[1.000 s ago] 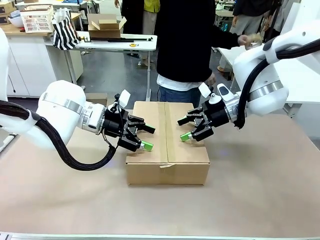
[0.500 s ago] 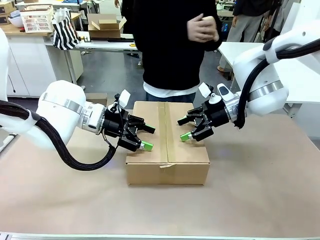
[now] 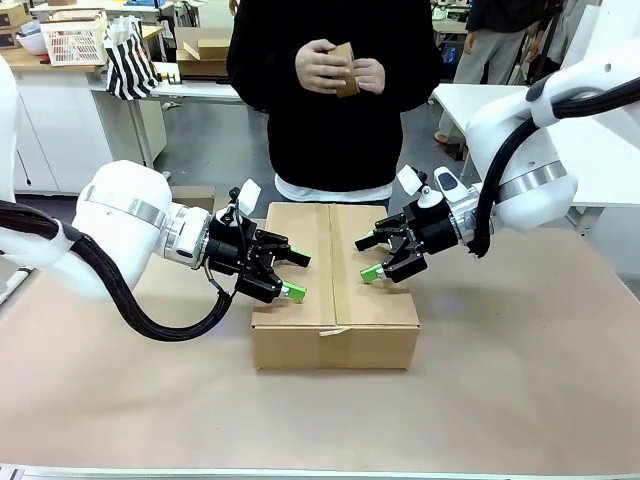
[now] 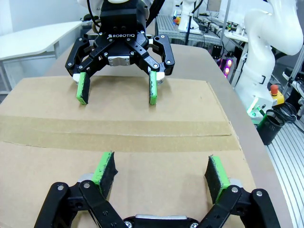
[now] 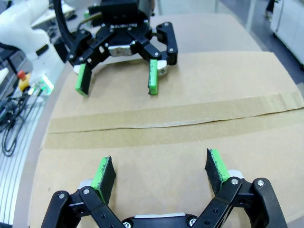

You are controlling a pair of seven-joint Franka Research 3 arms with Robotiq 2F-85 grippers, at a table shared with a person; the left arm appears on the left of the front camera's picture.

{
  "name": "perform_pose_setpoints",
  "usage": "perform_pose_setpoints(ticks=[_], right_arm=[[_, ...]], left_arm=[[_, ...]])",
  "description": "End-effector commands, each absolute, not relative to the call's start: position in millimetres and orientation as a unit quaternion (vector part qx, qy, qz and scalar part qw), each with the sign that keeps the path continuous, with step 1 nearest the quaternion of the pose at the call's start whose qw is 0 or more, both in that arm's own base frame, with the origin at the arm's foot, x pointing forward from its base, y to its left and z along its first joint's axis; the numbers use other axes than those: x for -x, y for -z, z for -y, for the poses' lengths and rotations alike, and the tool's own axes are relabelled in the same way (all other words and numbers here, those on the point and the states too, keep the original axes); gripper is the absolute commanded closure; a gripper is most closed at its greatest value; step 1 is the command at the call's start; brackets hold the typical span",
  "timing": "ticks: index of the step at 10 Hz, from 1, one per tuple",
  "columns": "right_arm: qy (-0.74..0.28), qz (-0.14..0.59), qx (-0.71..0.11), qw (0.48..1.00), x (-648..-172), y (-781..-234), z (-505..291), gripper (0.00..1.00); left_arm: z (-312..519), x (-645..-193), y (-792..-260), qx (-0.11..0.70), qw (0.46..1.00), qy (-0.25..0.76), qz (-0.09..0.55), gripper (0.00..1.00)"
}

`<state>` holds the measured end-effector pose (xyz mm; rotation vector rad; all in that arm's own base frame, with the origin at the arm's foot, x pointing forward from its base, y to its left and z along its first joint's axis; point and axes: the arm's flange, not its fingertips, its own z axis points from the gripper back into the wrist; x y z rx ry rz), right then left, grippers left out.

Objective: Pack the gift set into the box.
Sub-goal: Press and hold the closed box until the human finishes sealing it.

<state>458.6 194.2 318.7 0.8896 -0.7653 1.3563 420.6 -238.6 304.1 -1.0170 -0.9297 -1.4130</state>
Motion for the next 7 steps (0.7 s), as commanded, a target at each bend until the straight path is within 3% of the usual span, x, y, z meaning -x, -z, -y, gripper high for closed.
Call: perform_pose_setpoints(ticks=[1,7], right_arm=[[-0.586,0.335,-0.391,0.626,-457.2,-315.5,-194.0,0.00],[-0.586,0.335,-0.391,0.626,-457.2,-315.5,-194.0,0.00]], left_arm=[[237.8,-418.3,-302.0,0.431,0.547,0.600,0.394,0.00],[237.8,-418.3,-302.0,0.431,0.547,0.600,0.394,0.00]])
